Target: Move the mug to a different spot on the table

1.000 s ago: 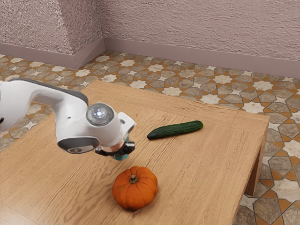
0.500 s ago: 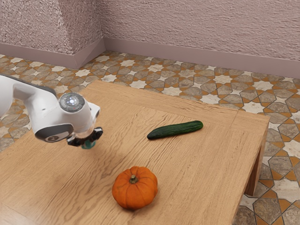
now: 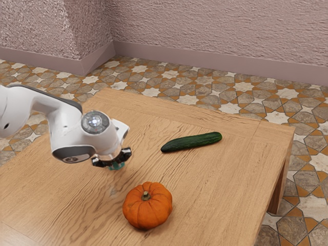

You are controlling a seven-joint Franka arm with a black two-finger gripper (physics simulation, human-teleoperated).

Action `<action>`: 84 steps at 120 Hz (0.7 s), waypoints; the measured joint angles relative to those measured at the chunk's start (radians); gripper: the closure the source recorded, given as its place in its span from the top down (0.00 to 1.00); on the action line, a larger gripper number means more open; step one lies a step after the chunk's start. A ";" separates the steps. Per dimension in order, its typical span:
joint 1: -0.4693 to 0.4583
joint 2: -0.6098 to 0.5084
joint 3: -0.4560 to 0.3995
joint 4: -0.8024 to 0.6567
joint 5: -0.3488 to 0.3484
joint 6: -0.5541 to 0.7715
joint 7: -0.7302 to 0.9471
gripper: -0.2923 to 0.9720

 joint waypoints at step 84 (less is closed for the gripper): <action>-0.036 0.033 -0.033 0.009 0.085 0.005 -0.141 0.51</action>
